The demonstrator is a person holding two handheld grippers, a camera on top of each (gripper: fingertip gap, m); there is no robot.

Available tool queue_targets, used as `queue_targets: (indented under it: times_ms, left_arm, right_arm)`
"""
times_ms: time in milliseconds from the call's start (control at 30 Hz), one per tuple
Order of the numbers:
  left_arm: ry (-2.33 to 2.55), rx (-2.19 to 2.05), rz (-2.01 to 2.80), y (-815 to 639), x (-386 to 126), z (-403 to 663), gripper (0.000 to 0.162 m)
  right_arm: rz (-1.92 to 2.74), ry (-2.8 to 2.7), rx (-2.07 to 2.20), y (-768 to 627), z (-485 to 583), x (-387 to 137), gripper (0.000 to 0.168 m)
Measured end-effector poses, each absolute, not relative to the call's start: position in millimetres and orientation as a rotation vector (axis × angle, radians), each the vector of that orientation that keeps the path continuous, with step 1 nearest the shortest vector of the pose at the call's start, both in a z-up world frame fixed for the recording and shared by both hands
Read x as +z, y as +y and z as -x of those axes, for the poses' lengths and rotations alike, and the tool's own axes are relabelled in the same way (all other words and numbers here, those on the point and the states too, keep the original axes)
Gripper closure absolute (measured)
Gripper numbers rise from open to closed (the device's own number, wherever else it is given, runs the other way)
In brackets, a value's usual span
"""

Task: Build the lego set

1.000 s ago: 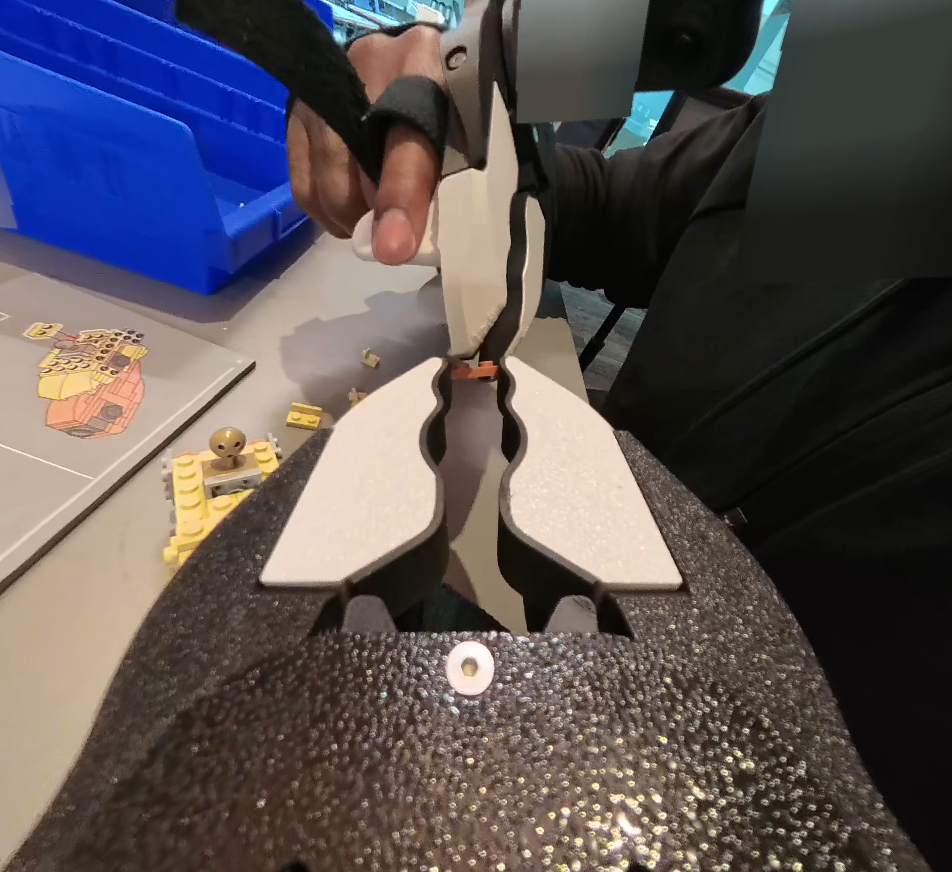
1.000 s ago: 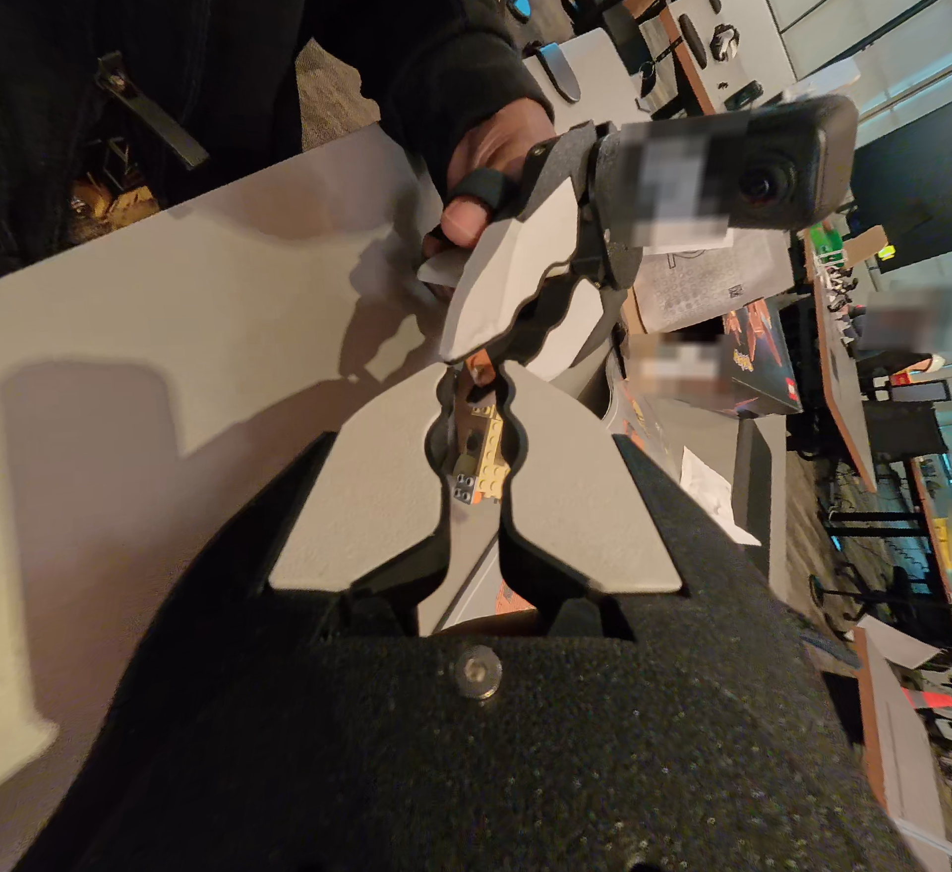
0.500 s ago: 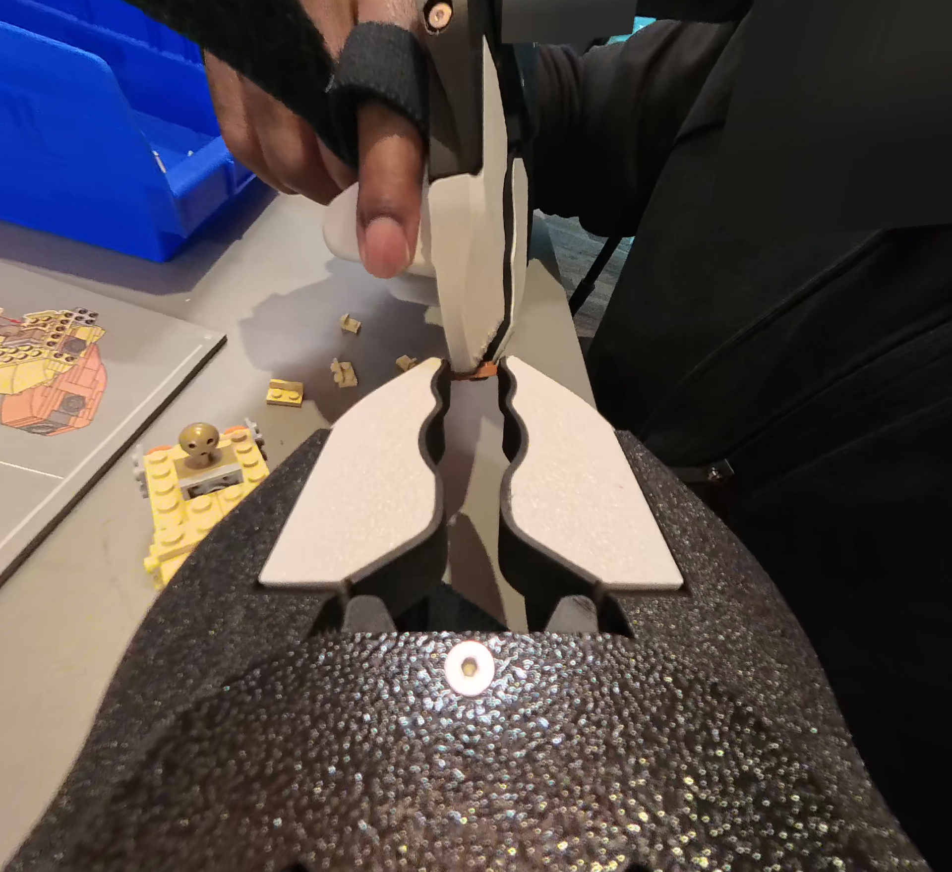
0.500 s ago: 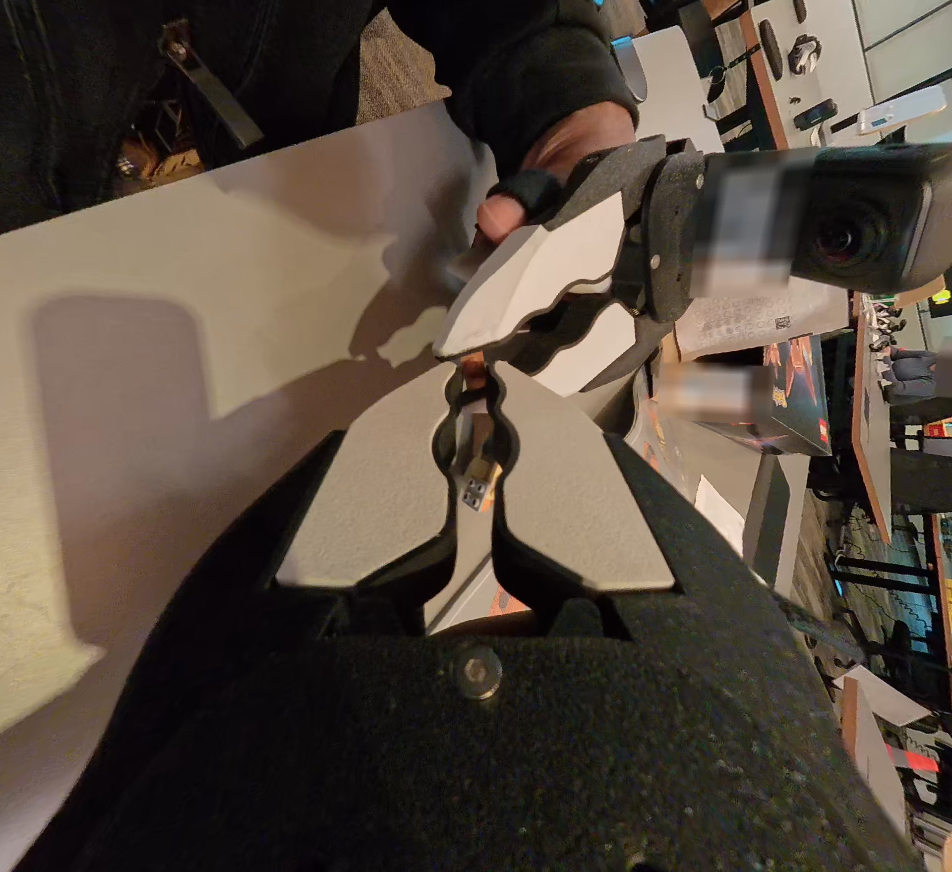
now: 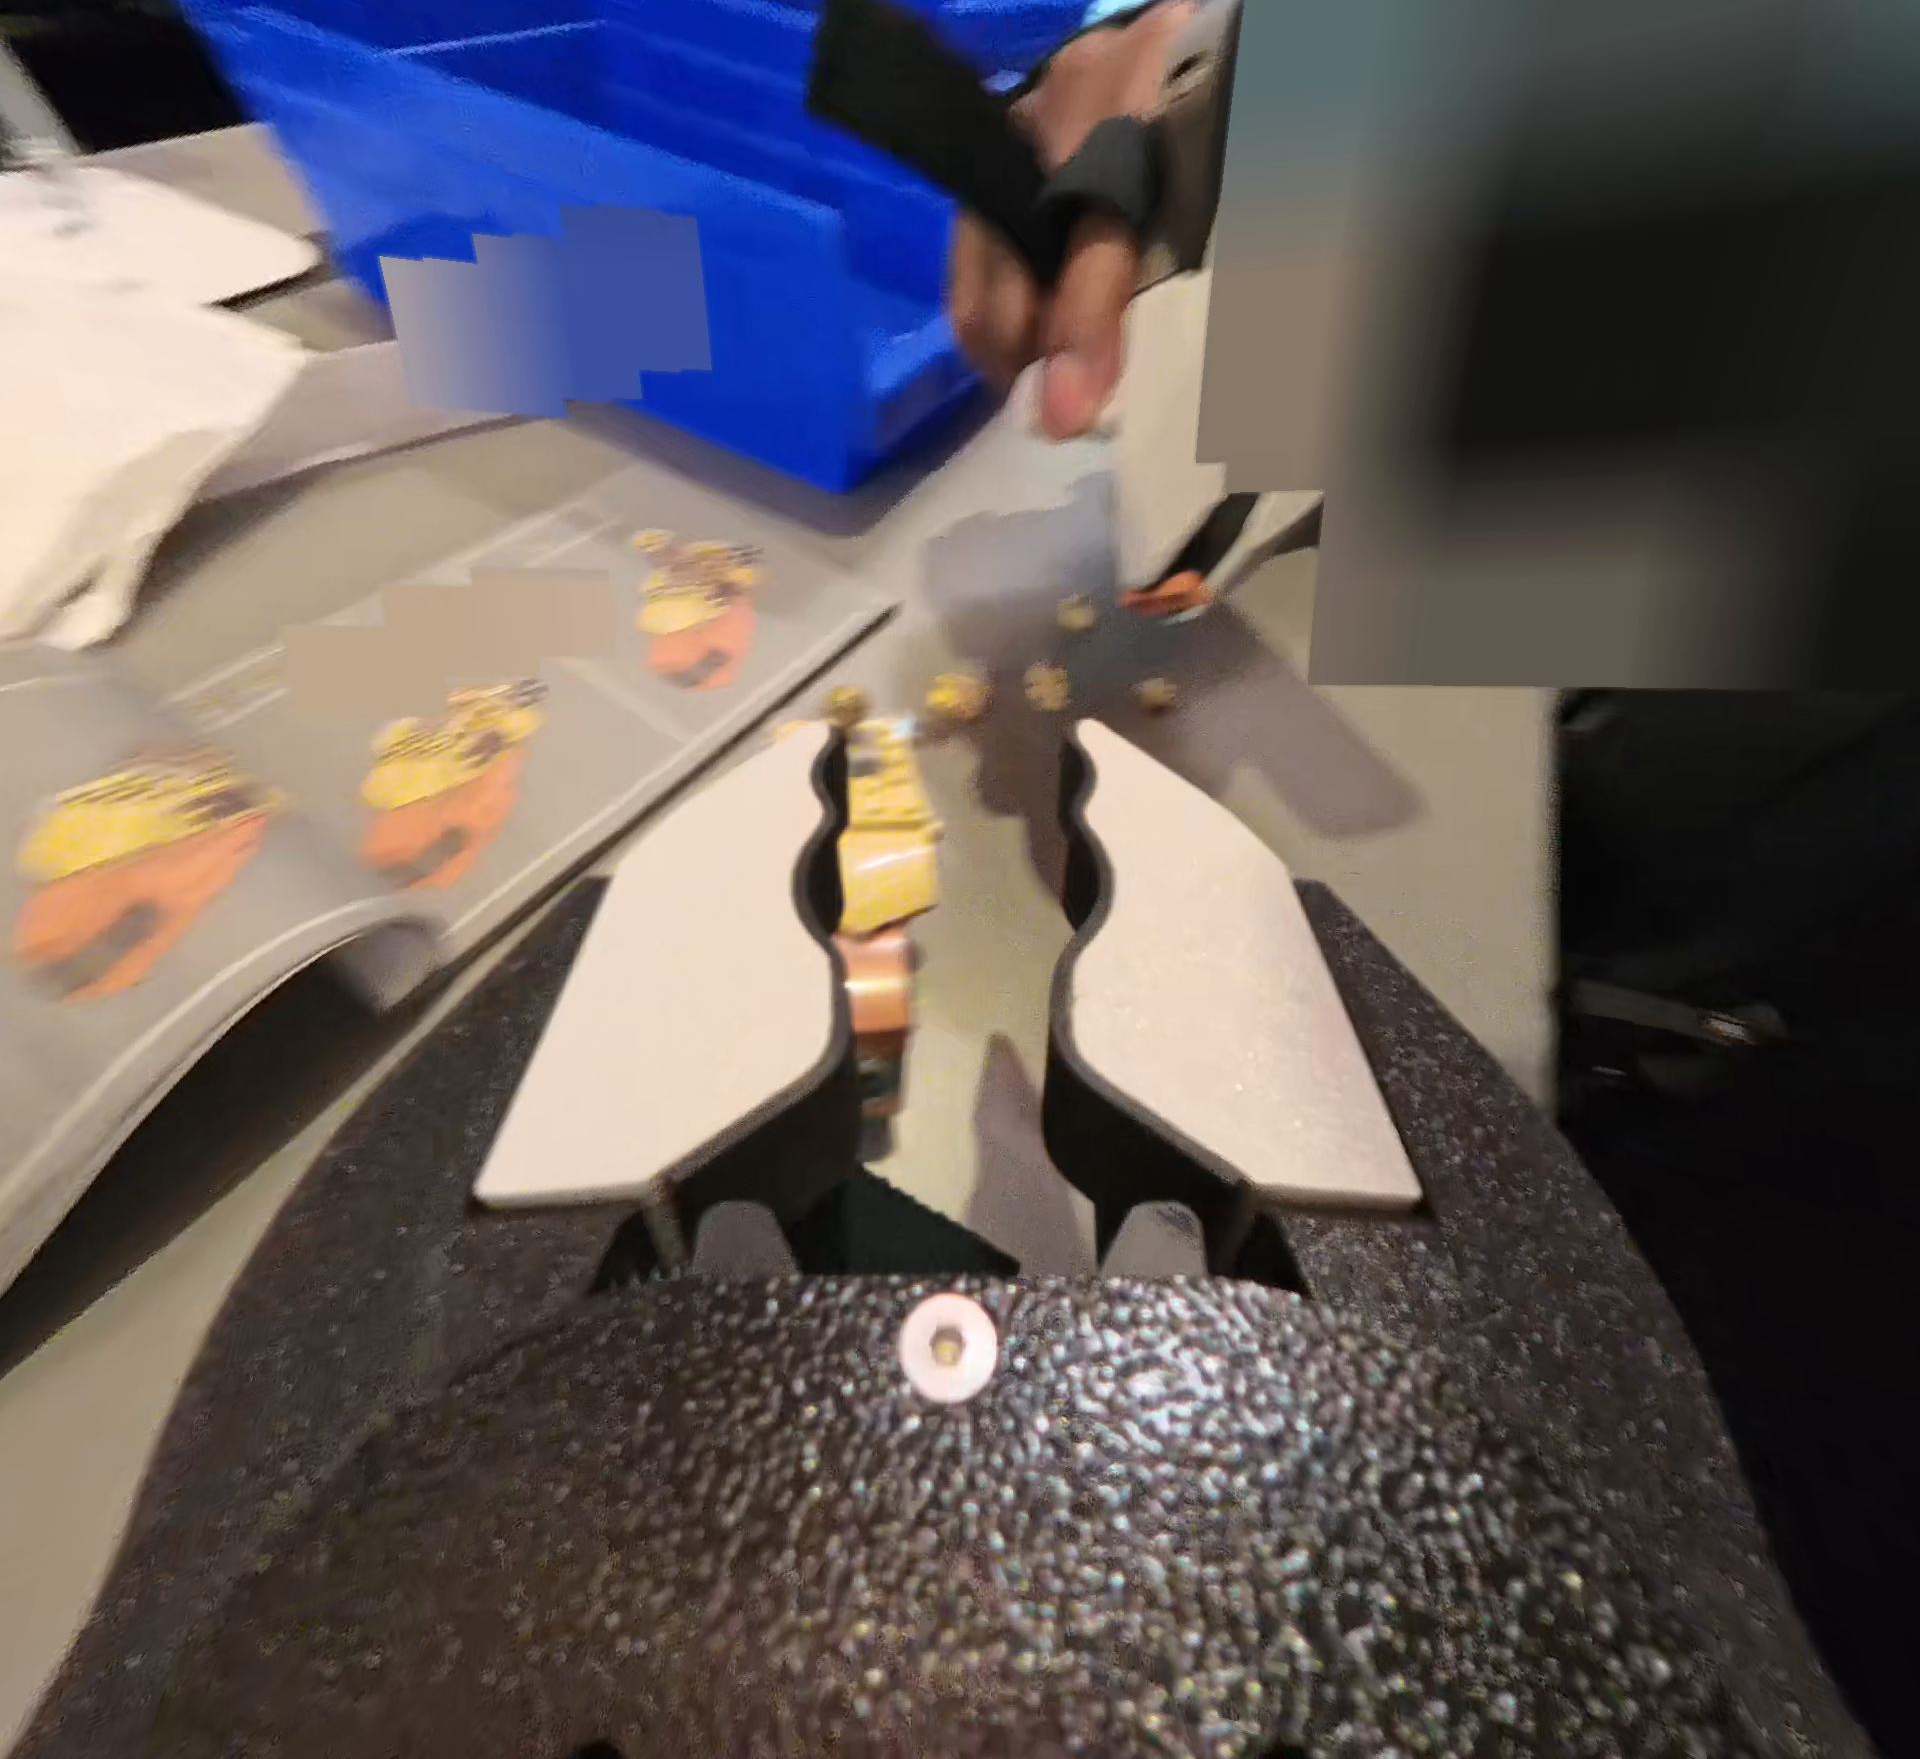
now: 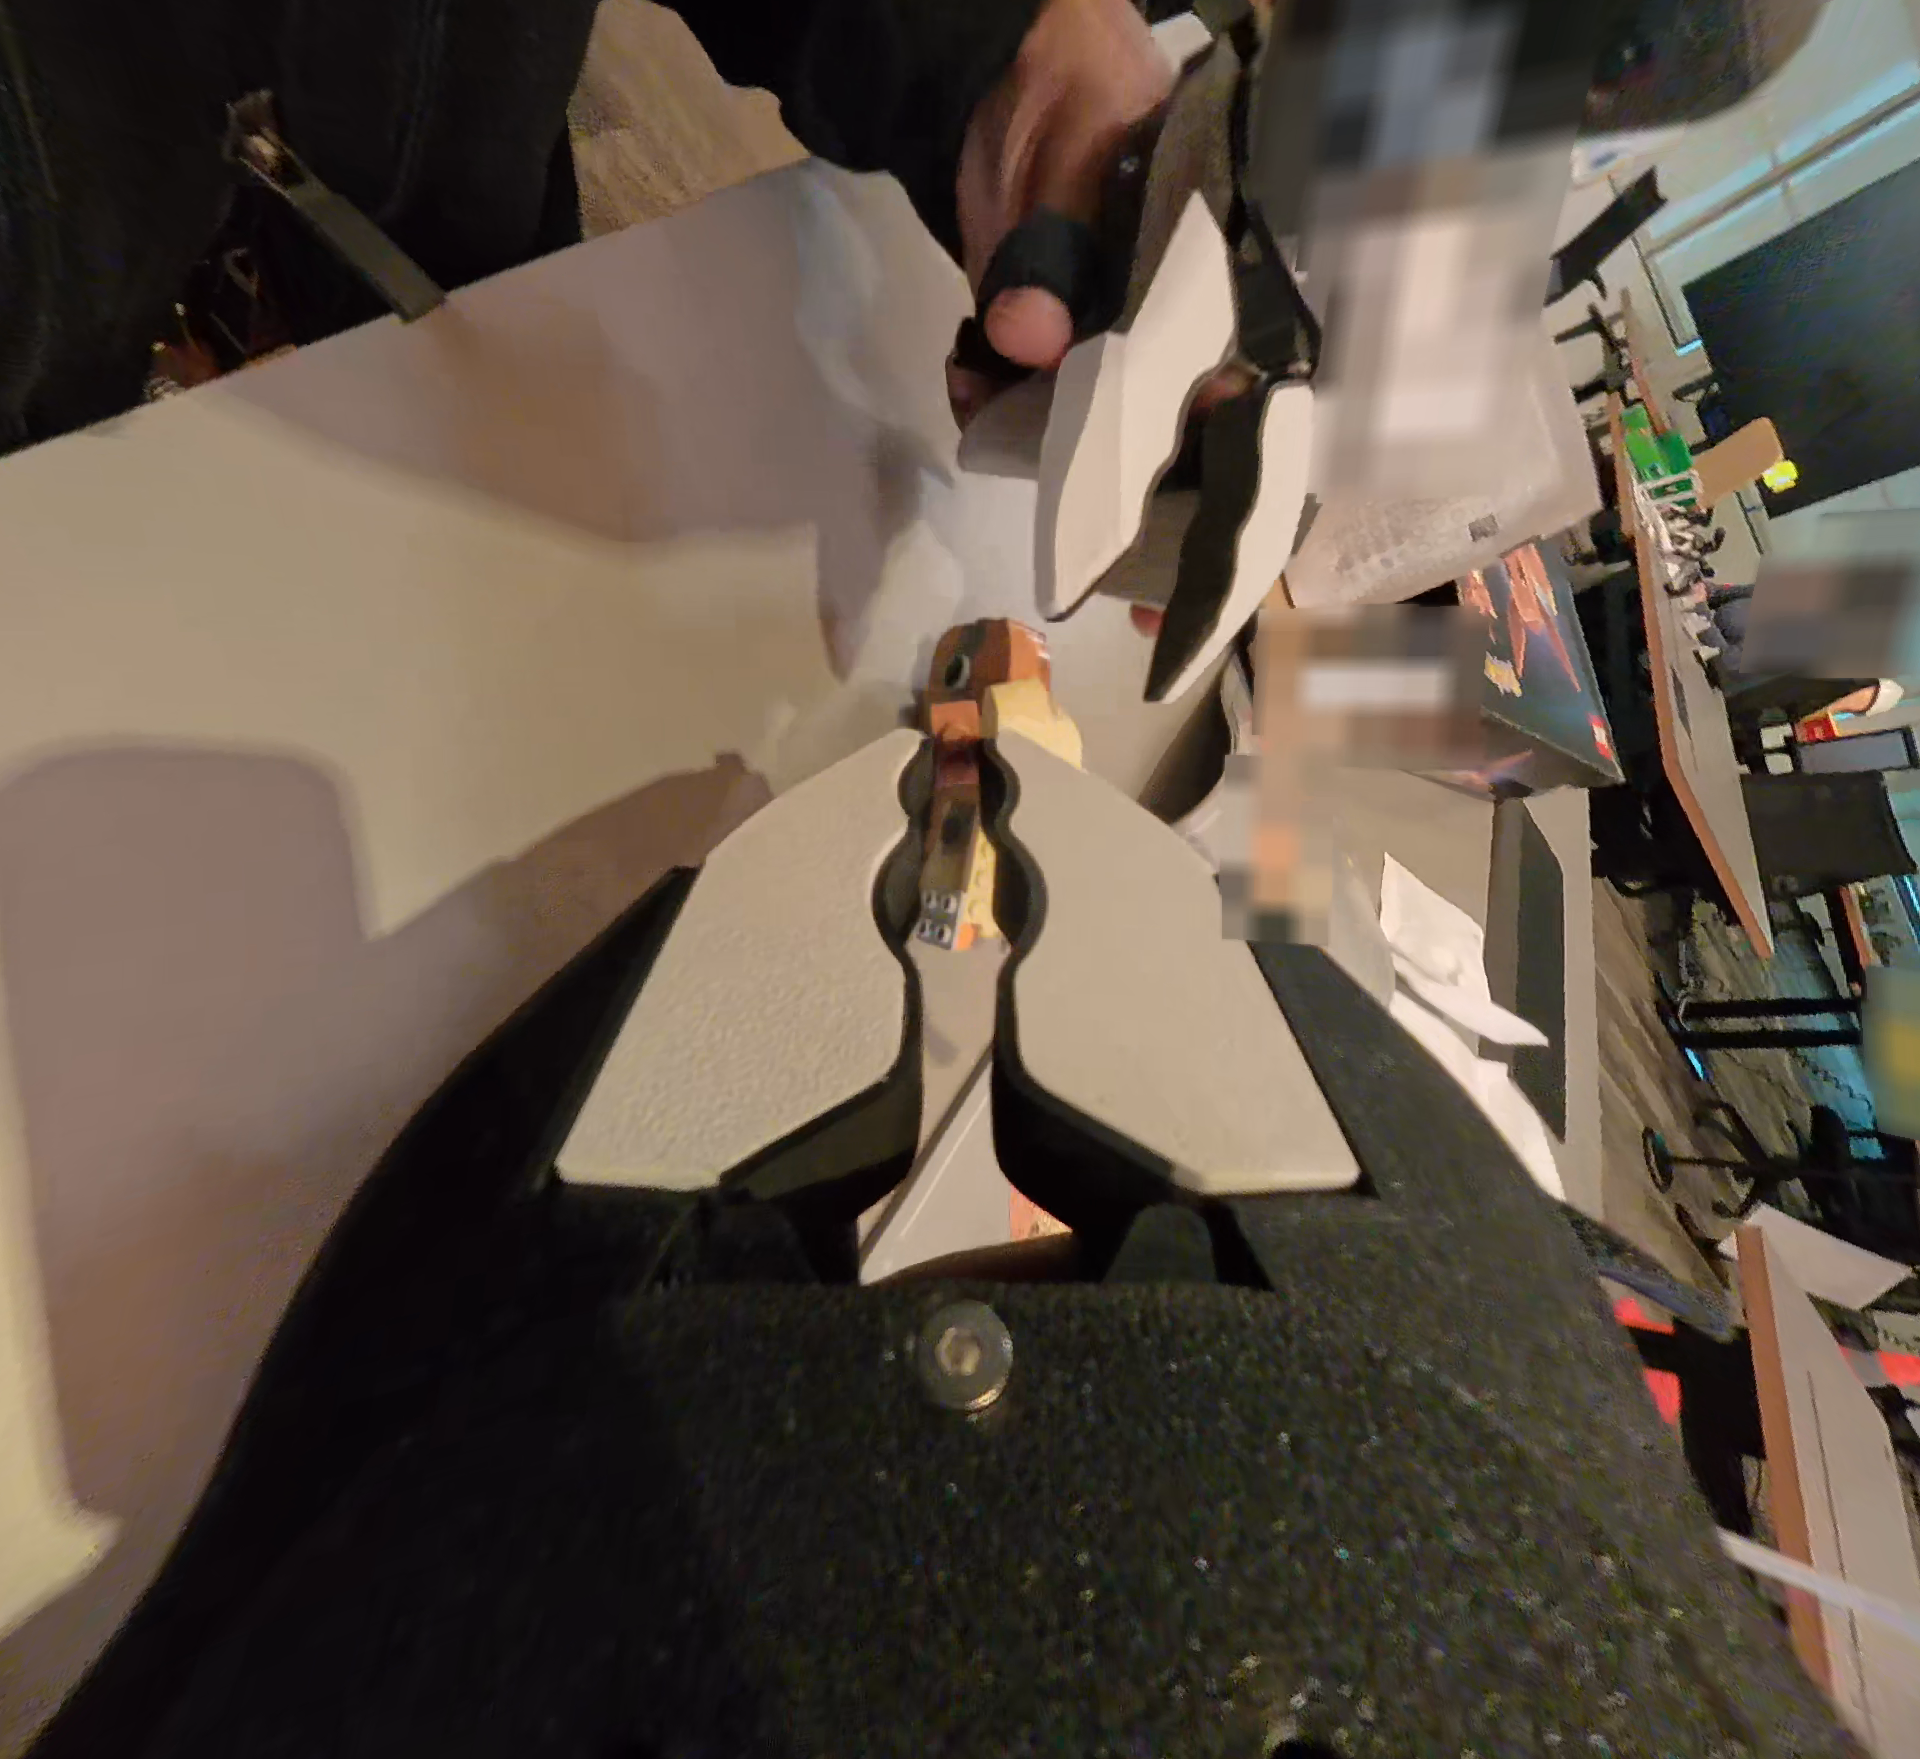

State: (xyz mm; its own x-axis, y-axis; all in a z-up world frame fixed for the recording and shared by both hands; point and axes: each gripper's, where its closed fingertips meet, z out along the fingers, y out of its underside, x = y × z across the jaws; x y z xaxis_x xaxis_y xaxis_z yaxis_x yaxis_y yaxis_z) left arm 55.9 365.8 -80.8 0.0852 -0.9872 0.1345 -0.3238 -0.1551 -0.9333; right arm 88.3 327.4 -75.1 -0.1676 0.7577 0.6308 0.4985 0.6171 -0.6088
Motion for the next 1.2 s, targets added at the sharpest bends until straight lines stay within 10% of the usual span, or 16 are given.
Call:
queue_targets:
  times_ms: [200, 367, 1200]
  left_arm:
    - [1.399, -0.699, 1.776, 385, -125, -56, 0.104]
    - [1.463, -0.699, 1.796, 384, -143, -56, 0.125]
    - [1.854, -1.089, 1.565, 379, -143, -36, 0.126]
  right_arm:
    - [1.098, -1.798, 0.292, 343, -99, -80, 0.161]
    - [1.197, -1.801, 0.222, 357, -104, -90, 0.161]
    - [1.244, -2.169, 0.365, 369, -73, -108, 0.161]
